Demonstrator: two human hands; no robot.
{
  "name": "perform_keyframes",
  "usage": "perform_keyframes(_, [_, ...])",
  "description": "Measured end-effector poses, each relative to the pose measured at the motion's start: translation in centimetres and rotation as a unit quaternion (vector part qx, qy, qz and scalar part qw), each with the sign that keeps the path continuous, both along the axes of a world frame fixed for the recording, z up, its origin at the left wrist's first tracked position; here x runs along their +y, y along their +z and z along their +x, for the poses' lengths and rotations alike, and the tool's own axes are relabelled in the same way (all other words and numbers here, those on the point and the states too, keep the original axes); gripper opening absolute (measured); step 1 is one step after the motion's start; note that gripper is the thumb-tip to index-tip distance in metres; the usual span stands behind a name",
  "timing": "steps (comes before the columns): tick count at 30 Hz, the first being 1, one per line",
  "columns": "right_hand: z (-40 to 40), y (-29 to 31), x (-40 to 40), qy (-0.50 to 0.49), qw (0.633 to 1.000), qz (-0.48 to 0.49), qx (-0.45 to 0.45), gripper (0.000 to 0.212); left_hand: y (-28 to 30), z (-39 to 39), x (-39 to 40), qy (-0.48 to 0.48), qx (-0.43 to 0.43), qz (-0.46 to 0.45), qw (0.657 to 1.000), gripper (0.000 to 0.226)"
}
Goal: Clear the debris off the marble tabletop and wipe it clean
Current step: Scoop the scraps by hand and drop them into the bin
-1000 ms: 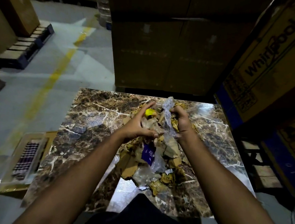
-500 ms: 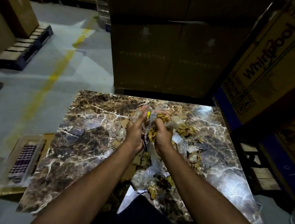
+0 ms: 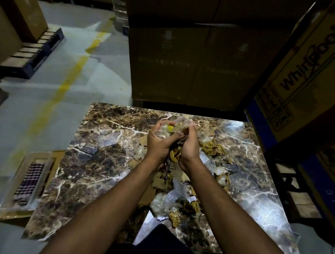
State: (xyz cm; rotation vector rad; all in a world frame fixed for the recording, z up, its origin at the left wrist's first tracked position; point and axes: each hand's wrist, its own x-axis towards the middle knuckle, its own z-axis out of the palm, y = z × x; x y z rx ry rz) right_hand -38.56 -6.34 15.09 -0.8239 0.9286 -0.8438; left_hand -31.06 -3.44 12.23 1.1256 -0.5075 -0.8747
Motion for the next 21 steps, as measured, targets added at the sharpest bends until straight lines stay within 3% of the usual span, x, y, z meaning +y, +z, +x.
perform_keyframes(4, [-0.2, -1.0, -1.1, -0.016, 0.999, -0.035, 0.02, 0.025, 0.2, 0.0, -0.2, 0.01, -0.006, -0.007, 1.0, 0.034])
perform_keyframes(9, [-0.1, -1.3, -0.9, -0.006, 1.0, 0.011, 0.023, 0.043, 0.9, -0.3, 0.0, 0.037, -0.028, -0.035, 0.998, 0.044])
perform_keyframes(14, [0.2, -1.5, -0.4, 0.044, 0.998, 0.007, 0.042, 0.044, 1.1, -0.9, 1.1, 0.111, 0.011, -0.053, 0.992, 0.029])
perform_keyframes(16, [0.5, -1.8, -0.2, 0.064, 0.997, -0.001, 0.036, 0.044, 1.6, -1.3, 1.9, 0.146, -0.018, -0.032, 0.989, 0.024])
perform_keyframes(19, [1.6, -2.7, 1.1, 0.108, 0.994, -0.003, 0.031, 0.069, 1.2, -0.7, 3.4, 0.221, -0.106, 0.0, 0.969, 0.027])
perform_keyframes(21, [2.7, -3.2, 2.4, 0.146, 0.989, -0.016, 0.034, 0.058, 0.9, 0.4, 5.1, 0.282, -0.16, 0.021, 0.946, 0.021])
